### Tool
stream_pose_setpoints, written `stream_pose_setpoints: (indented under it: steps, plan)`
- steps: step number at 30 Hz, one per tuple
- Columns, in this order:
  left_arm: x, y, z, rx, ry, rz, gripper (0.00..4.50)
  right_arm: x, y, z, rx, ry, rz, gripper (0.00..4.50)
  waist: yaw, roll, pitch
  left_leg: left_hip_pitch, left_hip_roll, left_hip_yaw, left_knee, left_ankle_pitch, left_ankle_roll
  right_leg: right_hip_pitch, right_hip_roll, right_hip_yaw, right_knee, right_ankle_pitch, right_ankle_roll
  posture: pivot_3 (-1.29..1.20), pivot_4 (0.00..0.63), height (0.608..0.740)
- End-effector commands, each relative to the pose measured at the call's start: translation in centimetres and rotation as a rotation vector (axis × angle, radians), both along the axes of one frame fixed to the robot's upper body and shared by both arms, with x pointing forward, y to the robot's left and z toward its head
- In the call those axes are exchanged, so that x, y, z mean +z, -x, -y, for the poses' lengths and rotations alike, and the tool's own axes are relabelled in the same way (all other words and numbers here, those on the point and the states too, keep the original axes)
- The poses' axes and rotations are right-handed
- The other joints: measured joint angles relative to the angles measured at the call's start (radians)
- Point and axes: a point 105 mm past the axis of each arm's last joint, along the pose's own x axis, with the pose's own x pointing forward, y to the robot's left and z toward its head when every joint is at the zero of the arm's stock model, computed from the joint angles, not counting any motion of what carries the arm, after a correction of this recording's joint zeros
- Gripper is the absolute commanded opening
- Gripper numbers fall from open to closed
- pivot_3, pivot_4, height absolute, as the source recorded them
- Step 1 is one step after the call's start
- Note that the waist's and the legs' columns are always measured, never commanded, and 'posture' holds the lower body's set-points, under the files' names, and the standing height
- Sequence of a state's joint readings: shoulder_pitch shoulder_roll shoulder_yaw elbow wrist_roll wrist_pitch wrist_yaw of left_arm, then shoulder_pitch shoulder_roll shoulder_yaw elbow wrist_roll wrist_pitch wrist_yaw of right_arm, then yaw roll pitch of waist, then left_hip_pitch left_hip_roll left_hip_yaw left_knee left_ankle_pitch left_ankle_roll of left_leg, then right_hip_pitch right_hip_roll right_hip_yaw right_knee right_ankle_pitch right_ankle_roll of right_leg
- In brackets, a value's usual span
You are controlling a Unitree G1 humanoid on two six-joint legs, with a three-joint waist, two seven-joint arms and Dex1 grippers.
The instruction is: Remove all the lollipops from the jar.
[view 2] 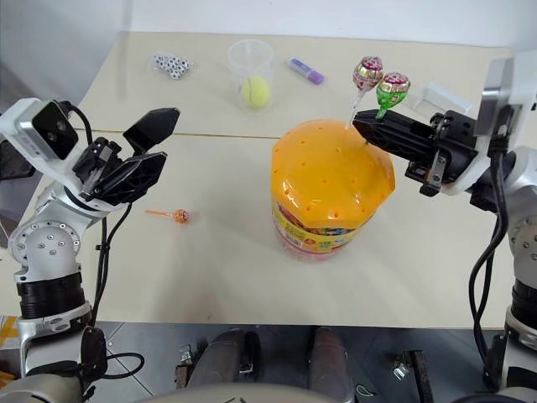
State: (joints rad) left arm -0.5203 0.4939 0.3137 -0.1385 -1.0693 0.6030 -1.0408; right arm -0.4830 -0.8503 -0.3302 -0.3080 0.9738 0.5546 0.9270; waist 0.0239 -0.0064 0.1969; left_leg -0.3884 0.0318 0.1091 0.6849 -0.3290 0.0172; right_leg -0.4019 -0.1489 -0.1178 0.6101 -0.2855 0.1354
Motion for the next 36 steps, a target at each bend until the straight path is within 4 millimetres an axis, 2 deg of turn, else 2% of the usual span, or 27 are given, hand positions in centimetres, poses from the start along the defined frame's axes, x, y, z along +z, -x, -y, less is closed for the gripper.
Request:
stream_pose_setpoints:
  steps: [1,5,8,10,11,13,15,17,21,24,27,30,33,34,36]
  plan:
    - [0.7,0.4,0.3,-0.051,0.003,0.041,4.50,3.0,1.0,2.3,-0.048,-0.147,0.060,0.03,0.002,0.000,0.000,0.000,0.000,0.000,0.000,0.000,0.000,0.000,0.000,0.000,0.000,0.000,0.000,0.00,0.150,0.740]
    - [0.5,0.3,0.9,-0.078,-0.059,0.079,4.50,4.7,1.4,5.2,-0.134,-0.214,0.059,0.03,0.003,0.000,0.000,0.000,-0.001,0.000,0.000,0.000,0.000,0.000,0.000,0.000,0.000,0.000,0.000,0.00,0.150,0.740]
    - [-0.7,0.4,1.6,-0.093,-0.195,0.131,4.50,3.3,0.2,9.5,-0.323,-0.136,-0.030,0.03,0.002,0.000,0.000,0.000,-0.001,0.000,0.000,0.000,0.000,0.000,0.000,0.000,-0.001,0.000,0.000,0.00,0.150,0.740]
    - [-1.3,0.4,1.8,-0.090,-0.250,0.150,4.50,0.5,-1.1,12.3,-0.476,0.013,-0.120,0.03,0.002,0.000,0.000,0.000,-0.001,0.002,0.000,0.000,0.000,0.000,0.000,0.000,-0.001,0.000,0.000,0.00,0.150,0.740]
    - [-1.5,0.3,1.9,-0.089,-0.261,0.153,4.50,-0.5,-1.4,13.0,-0.514,0.076,-0.147,0.03,0.002,0.000,0.000,0.000,-0.001,0.002,0.000,0.000,0.001,0.000,0.000,0.000,-0.002,0.000,0.000,0.00,0.150,0.740]
    - [-2.2,0.4,2.0,-0.086,-0.320,0.175,4.50,-4.8,-2.7,15.8,-0.675,0.293,-0.250,0.03,-0.001,0.000,0.000,0.000,-0.001,0.004,0.000,0.000,0.001,0.000,0.000,0.002,-0.002,0.000,0.000,0.00,0.150,0.740]
    - [-2.7,0.5,2.1,-0.089,-0.350,0.188,4.50,-8.3,-2.8,17.6,-0.744,0.463,-0.334,0.03,-0.004,0.000,0.000,0.001,0.000,0.005,0.000,0.000,0.001,0.000,0.000,0.003,-0.002,0.000,0.000,0.00,0.150,0.740]
    - [-2.7,0.6,2.2,-0.090,-0.345,0.185,4.50,-10.4,-2.8,18.6,-0.763,0.540,-0.375,0.03,-0.007,0.000,0.000,0.001,0.000,0.006,0.000,0.000,0.001,-0.001,0.000,0.004,-0.002,0.000,0.000,0.00,0.150,0.740]
    - [-2.8,0.8,2.1,-0.084,-0.341,0.178,4.50,-13.9,-3.0,19.9,-0.787,0.584,-0.459,0.03,-0.016,0.000,0.000,0.001,0.000,0.008,0.000,0.000,0.001,-0.005,0.000,0.006,0.002,0.000,0.000,0.00,0.150,0.740]
    - [-2.6,0.9,2.0,-0.077,-0.336,0.172,4.50,-15.2,-2.6,20.1,-0.756,0.595,-0.509,0.73,-0.022,0.000,0.000,0.000,0.000,0.008,-0.001,0.000,0.001,-0.005,0.000,0.006,0.002,0.000,0.000,0.00,0.150,0.740]
    - [-2.4,0.8,1.9,-0.069,-0.323,0.165,4.50,-15.1,-2.6,19.7,-0.721,0.568,-0.494,1.70,-0.021,0.000,0.000,0.000,0.000,0.008,0.000,0.000,0.001,-0.005,0.000,0.006,0.002,0.000,0.000,0.00,0.150,0.740]
    - [-2.1,0.8,1.7,-0.059,-0.292,0.154,4.50,-13.3,-2.2,18.3,-0.622,0.482,-0.422,2.72,-0.022,0.000,0.000,0.000,0.000,0.008,0.000,0.000,0.001,-0.005,0.000,0.006,0.002,0.000,0.000,0.00,0.150,0.740]
    - [-1.2,0.5,1.3,-0.031,-0.209,0.129,4.50,-9.4,-1.5,15.9,-0.500,0.308,-0.278,3.77,-0.021,0.000,0.000,0.000,0.000,0.008,0.000,0.000,0.001,-0.005,0.000,0.006,0.002,0.000,0.000,0.00,0.150,0.740]
    - [-0.6,0.3,0.9,-0.014,-0.156,0.112,4.50,-7.1,-1.1,14.5,-0.433,0.230,-0.194,4.06,-0.021,0.000,0.000,0.000,0.000,0.008,0.000,0.000,0.001,-0.005,0.000,0.006,0.002,0.000,0.000,0.00,0.150,0.740]
    - [0.0,0.1,0.3,0.003,-0.086,0.077,4.50,-3.7,-0.3,12.2,-0.349,0.119,-0.087,4.06,-0.020,0.000,0.000,0.000,0.001,0.007,0.000,0.000,0.001,-0.005,0.000,0.007,0.002,0.000,0.000,0.00,0.150,0.740]
